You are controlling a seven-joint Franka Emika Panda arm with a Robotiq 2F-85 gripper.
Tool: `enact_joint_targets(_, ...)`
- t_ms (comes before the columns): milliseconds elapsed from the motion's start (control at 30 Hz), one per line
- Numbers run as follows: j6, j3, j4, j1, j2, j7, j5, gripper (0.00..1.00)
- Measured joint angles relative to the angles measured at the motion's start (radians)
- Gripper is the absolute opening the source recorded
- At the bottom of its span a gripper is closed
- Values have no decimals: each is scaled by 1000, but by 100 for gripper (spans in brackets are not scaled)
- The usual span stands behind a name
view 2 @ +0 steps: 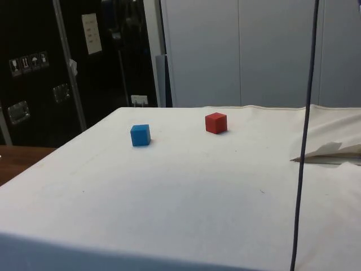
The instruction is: Stack the two cubes.
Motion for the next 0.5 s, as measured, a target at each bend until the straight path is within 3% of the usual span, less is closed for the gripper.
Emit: enact_joint_targets(500,67,0,23,0,58,-61,-14,100)
